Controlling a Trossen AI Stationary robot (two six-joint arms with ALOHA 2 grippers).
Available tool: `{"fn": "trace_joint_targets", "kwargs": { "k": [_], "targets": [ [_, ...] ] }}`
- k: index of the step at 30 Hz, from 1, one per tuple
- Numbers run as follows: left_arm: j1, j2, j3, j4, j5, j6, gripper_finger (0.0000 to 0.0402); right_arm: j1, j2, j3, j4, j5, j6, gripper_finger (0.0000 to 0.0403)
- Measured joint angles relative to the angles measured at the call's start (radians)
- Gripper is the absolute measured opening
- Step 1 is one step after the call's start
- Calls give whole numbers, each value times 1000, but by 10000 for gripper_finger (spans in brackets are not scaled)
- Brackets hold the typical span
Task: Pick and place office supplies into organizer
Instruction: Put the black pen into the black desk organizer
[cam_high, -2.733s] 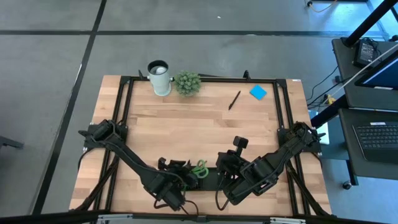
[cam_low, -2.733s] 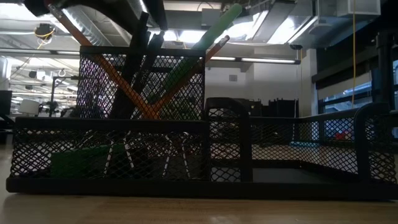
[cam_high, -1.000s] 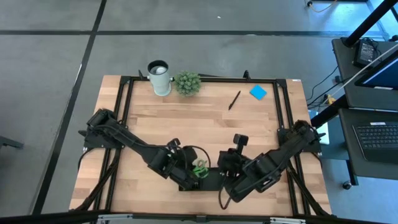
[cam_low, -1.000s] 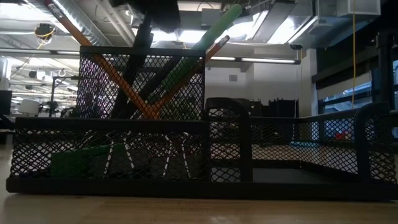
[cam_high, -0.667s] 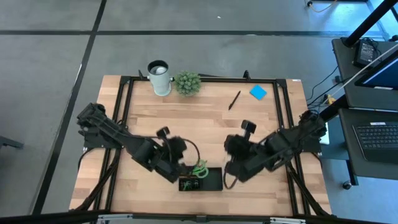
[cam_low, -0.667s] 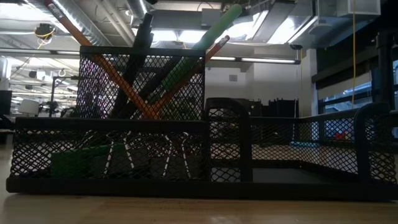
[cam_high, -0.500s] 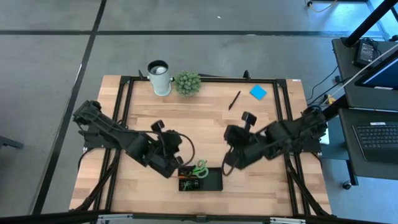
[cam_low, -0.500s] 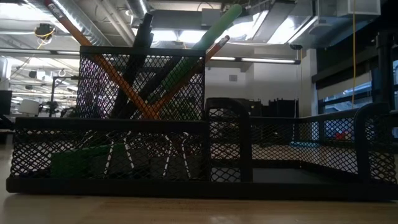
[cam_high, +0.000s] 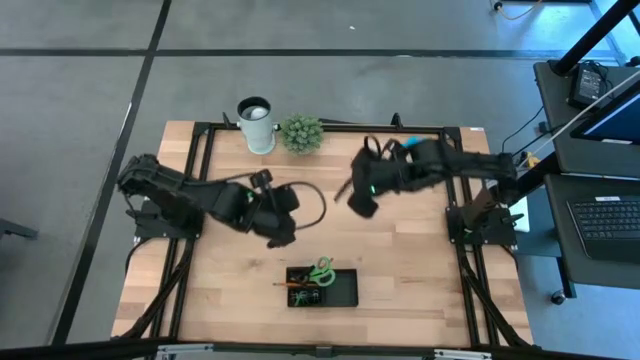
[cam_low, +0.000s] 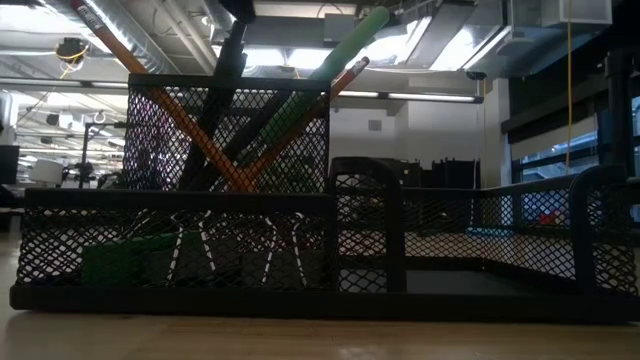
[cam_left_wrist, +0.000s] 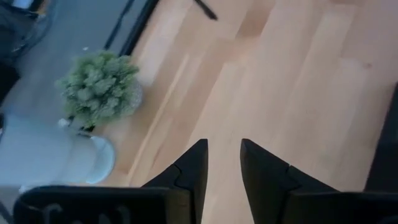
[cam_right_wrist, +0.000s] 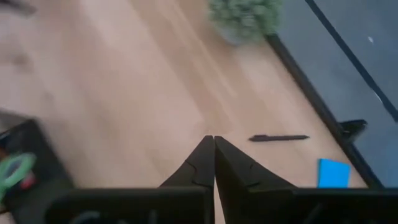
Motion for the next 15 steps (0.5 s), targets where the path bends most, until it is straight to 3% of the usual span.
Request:
{"fn": "trace_joint_targets", "kwargs": {
  "k": [7, 12, 15],
  "targets": [
    [178, 0, 0, 244, 157, 294, 88, -187, 0, 0, 3, -13, -119, 12],
    [329, 0, 0, 406, 436, 476, 88, -310, 0, 0, 48, -82, -276, 12],
    [423, 0, 0, 476, 553, 550, 88, -381, 0, 0, 90, -90, -373, 12]
  ]
}}
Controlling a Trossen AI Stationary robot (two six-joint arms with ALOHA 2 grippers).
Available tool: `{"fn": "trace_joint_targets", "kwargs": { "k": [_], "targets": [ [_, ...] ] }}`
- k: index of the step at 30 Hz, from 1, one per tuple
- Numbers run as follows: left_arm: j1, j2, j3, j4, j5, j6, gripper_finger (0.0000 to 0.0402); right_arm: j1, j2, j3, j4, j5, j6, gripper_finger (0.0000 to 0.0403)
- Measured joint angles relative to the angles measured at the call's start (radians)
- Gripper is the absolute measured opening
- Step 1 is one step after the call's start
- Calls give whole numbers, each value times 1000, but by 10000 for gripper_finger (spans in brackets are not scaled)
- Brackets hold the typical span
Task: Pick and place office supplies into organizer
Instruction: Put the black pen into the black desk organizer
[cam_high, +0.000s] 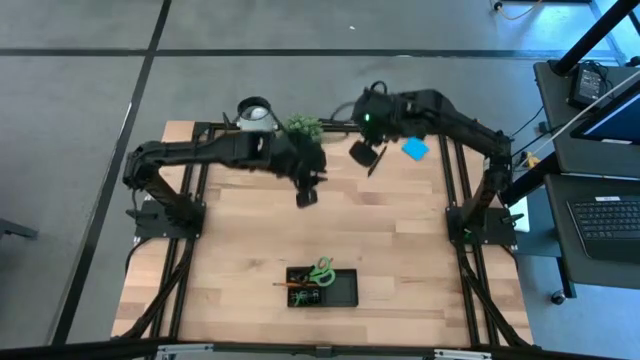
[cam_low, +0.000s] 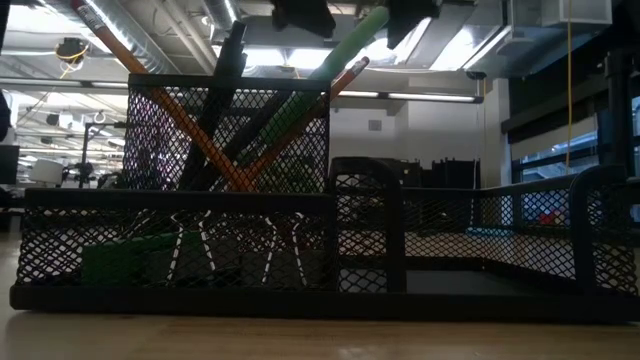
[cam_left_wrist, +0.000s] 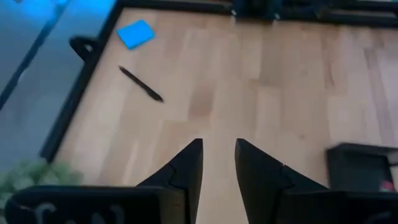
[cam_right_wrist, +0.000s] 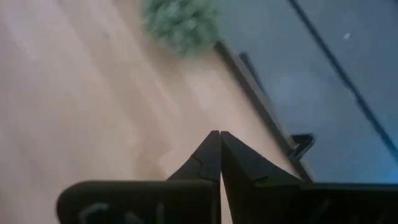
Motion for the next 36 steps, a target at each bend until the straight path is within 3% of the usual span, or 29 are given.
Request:
{"fn": "trace_joint_targets", "kwargs": {
  "k": [2, 7, 17, 22, 29, 32, 36],
  "targets": [
    [60, 0, 0, 20, 33, 53, 88, -52, 0, 0, 39, -13, -62, 12],
    [189, 0, 0, 20, 30, 86, 88, -176, 0, 0, 110, -175, -198, 12],
    [286, 0, 0, 90, 33, 144, 88, -285, 0, 0, 301, -188, -348, 12],
    [341, -13, 0, 80, 35, 170, 88, -313, 11, -6, 312, -259, -377, 12],
    [443, -101, -3, 42, 81, 191, 88, -343, 15, -196, 466, -305, -392, 12],
    [472, -182, -86, 71, 80, 190, 88, -349, 15, -299, 561, -305, -399, 12],
    [499, -345, -321, 193, 81, 158, 88, -349, 15, -419, 681, -307, -388, 12]
  ]
}}
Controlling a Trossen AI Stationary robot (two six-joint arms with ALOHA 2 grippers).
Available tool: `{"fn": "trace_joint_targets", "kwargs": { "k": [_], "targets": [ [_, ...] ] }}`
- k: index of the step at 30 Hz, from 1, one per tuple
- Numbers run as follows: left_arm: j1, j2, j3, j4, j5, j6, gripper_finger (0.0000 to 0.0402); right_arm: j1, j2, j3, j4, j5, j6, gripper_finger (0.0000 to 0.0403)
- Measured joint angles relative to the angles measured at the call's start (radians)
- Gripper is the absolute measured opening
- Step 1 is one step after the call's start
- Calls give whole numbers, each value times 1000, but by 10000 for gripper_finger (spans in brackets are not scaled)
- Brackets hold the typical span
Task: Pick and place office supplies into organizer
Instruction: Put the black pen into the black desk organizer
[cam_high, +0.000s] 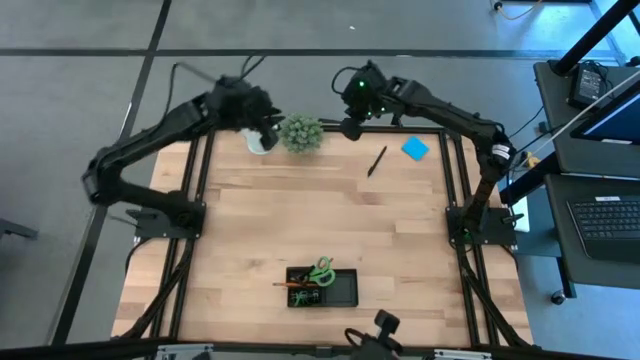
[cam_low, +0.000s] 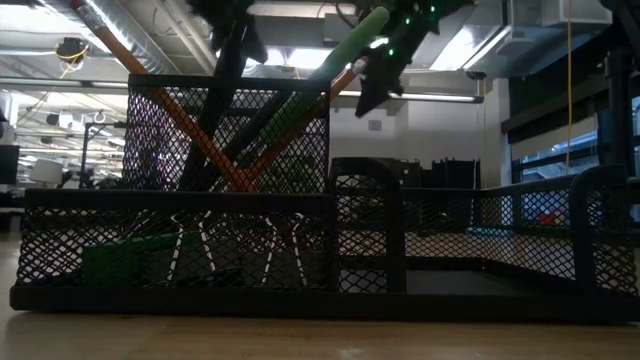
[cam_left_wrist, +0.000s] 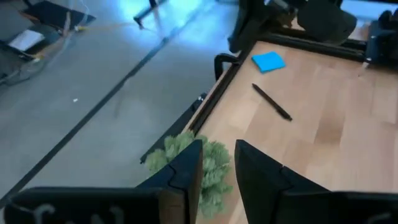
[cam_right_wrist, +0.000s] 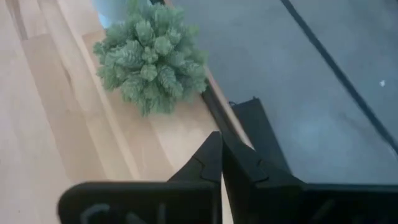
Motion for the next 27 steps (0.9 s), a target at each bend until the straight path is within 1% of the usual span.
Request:
{"fn": "trace_joint_targets", "kwargs": {
  "k": [7, 10, 13, 17, 20, 24, 27],
  "targets": [
    [22, -302, -418, 289, -10, -70, 88, 0, -1, -152, 108, -57, 35, 12],
    [22, -405, -553, 372, -10, -109, 88, -6, -5, -228, 191, -60, 48, 12],
    [21, -486, -654, 412, -10, -147, 88, -13, -29, -321, 285, -67, 75, 12],
    [21, -555, -745, 417, -11, -211, 88, -26, -101, -470, 421, -83, 120, 12],
    [21, -577, -786, 423, -11, -260, 88, -46, -163, -572, 469, -86, 116, 12],
    [21, -576, -805, 424, -12, -283, 88, -87, -246, -659, 457, -84, 60, 12],
    [21, -569, -805, 445, -13, -283, 88, -121, -297, -683, 395, -81, 61, 12]
  ]
}}
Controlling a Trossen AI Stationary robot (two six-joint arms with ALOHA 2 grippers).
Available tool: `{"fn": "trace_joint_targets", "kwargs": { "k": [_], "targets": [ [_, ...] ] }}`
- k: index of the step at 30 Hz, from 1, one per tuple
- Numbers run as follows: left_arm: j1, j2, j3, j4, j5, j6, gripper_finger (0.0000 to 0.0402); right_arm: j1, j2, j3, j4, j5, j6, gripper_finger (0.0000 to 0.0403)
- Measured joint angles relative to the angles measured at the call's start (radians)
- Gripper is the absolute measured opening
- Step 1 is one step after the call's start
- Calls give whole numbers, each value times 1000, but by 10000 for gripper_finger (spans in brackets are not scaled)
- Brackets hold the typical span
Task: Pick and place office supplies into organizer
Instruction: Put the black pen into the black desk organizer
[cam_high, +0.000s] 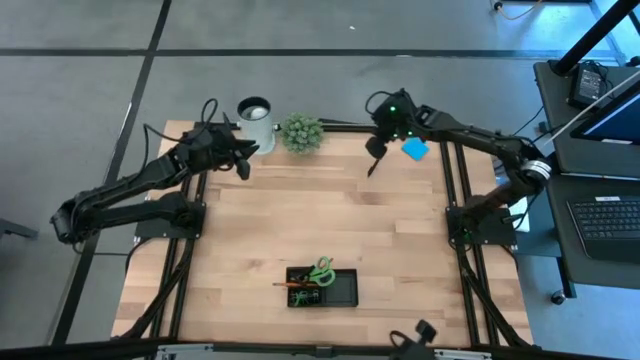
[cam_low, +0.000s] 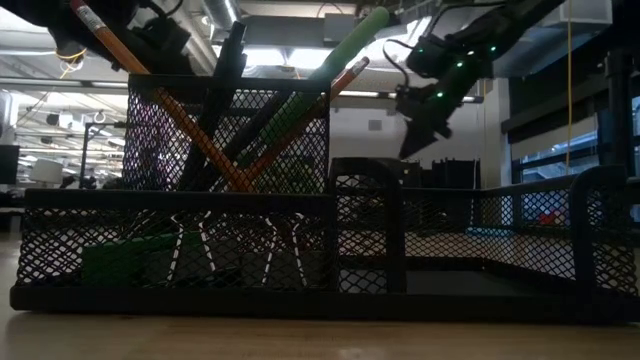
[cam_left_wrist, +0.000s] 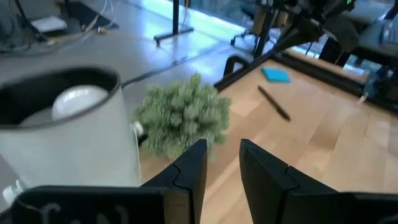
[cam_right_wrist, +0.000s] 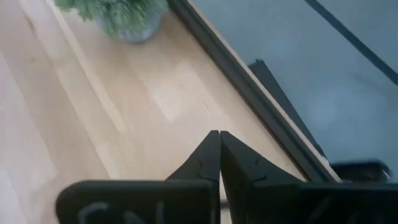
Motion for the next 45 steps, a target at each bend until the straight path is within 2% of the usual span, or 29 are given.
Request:
{"fn": "trace_joint_targets", "kwargs": {
  "k": [4, 7, 10, 16, 19, 23, 27, 31, 36, 42, 45],
  "targets": [
    [0, 1, 0, 51, 0, 12, 88, -52, -51, 0, -73, 3, 1, 12],
    [0, 2, 0, 82, 0, 35, 88, -84, -69, 0, -77, -59, 0, 20],
    [0, 2, 0, 85, 0, 43, 88, -101, -71, 0, -78, -106, -3, 46],
    [0, 2, 0, 82, 0, 45, 88, -105, -71, 0, -58, -104, -79, 132],
    [0, 2, 0, 80, -1, 45, 88, -104, -71, 0, -52, -105, -116, 161],
    [0, 2, 0, 78, -17, 45, 88, -105, -70, 0, -4, -63, -164, 180],
    [0, 2, 0, 78, -46, 45, 88, -105, -70, 1, 115, -45, -58, 182],
    [0, 2, 0, 78, -57, 45, 88, -105, -70, 1, 133, -45, -301, 178],
    [0, 2, 0, 77, -57, 35, 88, -110, -70, 0, 12, -51, -681, 160],
    [0, 4, 0, 77, -51, 19, 88, -126, -69, 0, -72, -36, -861, 138],
    [0, 13, 0, 74, -50, 19, 88, -127, -69, 0, -86, -30, -1006, 133]
  ]
}}
